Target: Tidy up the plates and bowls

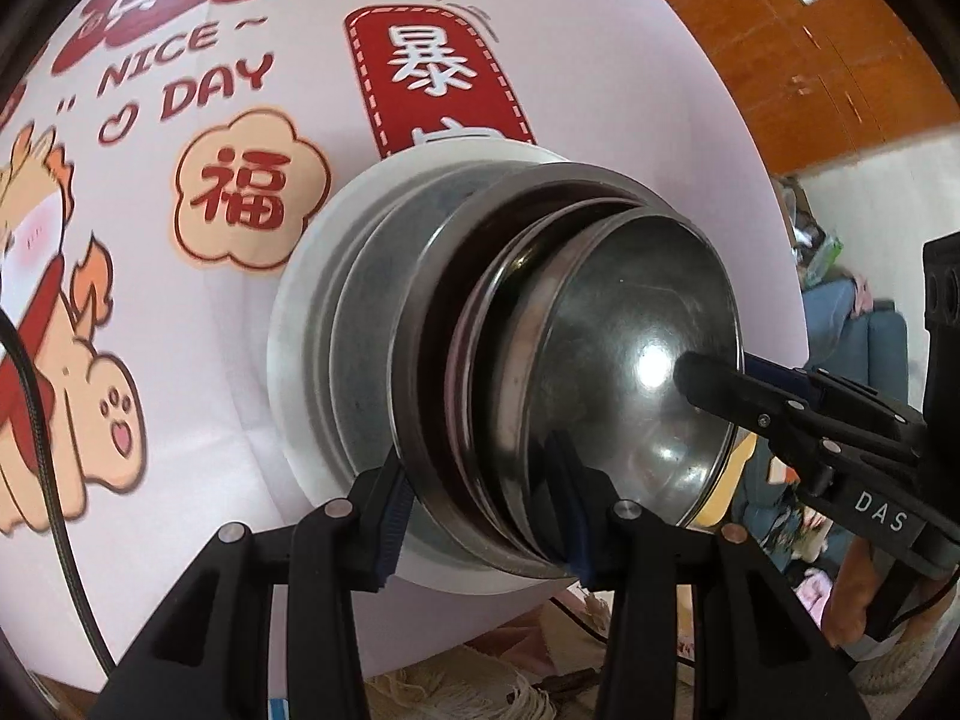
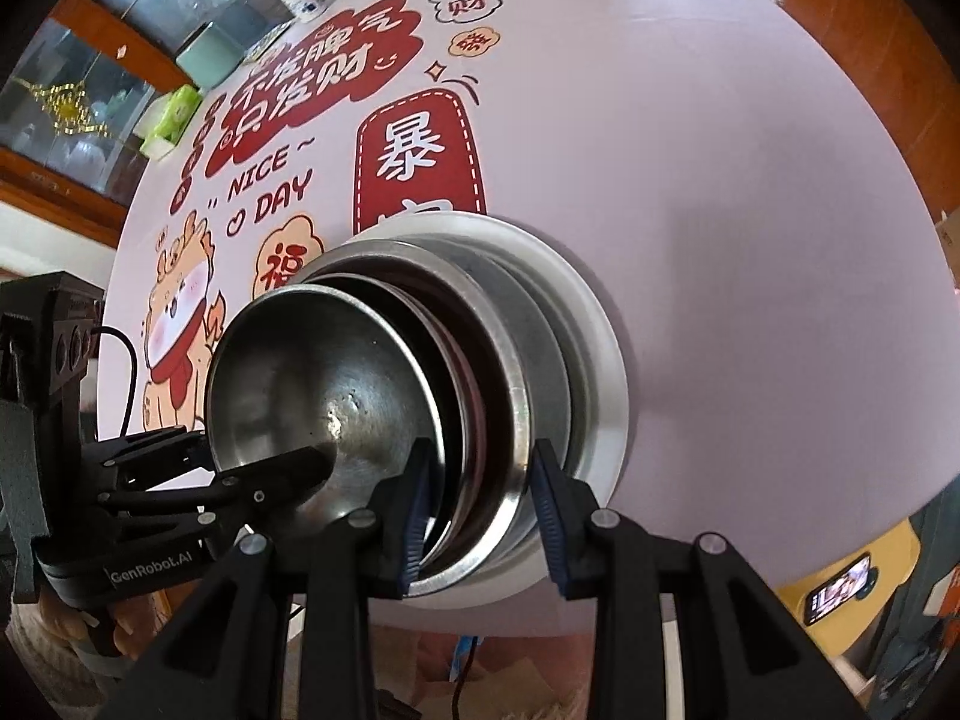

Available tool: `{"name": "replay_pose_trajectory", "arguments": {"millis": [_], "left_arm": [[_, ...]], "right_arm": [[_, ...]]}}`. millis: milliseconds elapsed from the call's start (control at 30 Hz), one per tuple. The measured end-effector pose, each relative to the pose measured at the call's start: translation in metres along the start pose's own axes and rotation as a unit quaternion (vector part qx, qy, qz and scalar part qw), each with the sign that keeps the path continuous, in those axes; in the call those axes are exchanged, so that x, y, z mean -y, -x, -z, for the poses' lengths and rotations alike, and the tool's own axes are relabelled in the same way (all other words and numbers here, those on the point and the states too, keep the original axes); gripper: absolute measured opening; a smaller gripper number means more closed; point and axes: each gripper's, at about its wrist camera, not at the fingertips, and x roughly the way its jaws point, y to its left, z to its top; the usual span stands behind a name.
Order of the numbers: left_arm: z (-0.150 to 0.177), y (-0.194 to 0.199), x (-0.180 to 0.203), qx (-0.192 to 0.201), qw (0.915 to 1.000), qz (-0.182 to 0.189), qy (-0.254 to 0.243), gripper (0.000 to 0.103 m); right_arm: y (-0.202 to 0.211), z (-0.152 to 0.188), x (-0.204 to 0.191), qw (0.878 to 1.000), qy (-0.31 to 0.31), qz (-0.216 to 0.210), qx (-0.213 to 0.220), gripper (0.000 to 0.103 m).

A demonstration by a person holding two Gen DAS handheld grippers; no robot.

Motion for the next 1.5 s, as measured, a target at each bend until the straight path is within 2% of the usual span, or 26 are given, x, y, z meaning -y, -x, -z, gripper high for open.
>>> {"name": "replay_pose_trajectory", "arguments": {"millis": [233,300,400,467,633,733,1067,1333,1400,1467,1500], "left_arm": [[0.002,0.009,-0.007,0.022,0.9993,-0.007,0.029,0.042],[0.003,0.012,-0.008,0.022,0.9993,-0.007,0.03,0.044],[0.003,0.012,-0.007,0.022,0.9992,-0.005,0.032,0.052],[0.003,0.013,-0.004,0.028,0.9991,-0.008,0.029,0.063],[0.006,0.022,0.003,0.046,0.9987,-0.017,0.012,0.073],[0.007,0.027,0.005,0.051,0.9983,-0.026,0.011,0.08],[0.01,0.039,0.01,0.053,0.9981,-0.029,0.015,0.087],[0.019,0.058,0.02,0.073,0.9959,-0.053,0.009,0.088],[0.023,0.067,0.022,0.082,0.9953,-0.052,0.008,0.092],[0.027,0.077,0.024,0.094,0.9943,-0.05,0.007,0.102],[0.029,0.083,0.026,0.103,0.9935,-0.05,0.006,0.102]], "right_arm": [[-0.009,-0.004,-0.005,0.999,0.026,-0.013,-0.02,0.032],[-0.011,-0.003,-0.007,0.999,0.034,-0.011,-0.024,0.032],[-0.011,-0.004,-0.007,0.999,0.036,-0.014,-0.025,0.032],[-0.011,-0.005,-0.007,0.999,0.035,-0.015,-0.027,0.032],[-0.011,-0.006,-0.005,0.999,0.028,-0.021,-0.031,0.033],[-0.009,-0.005,-0.005,0.999,0.025,-0.023,-0.028,0.034],[0.007,-0.003,-0.006,0.999,0.028,-0.029,-0.01,0.034],[0.023,0.001,-0.011,0.999,0.037,-0.028,0.006,0.034],[0.029,0.001,-0.013,0.999,0.04,-0.03,0.012,0.034],[0.038,0.003,-0.016,0.998,0.045,-0.031,0.021,0.034],[0.041,0.002,-0.017,0.998,0.047,-0.032,0.025,0.034]]}}
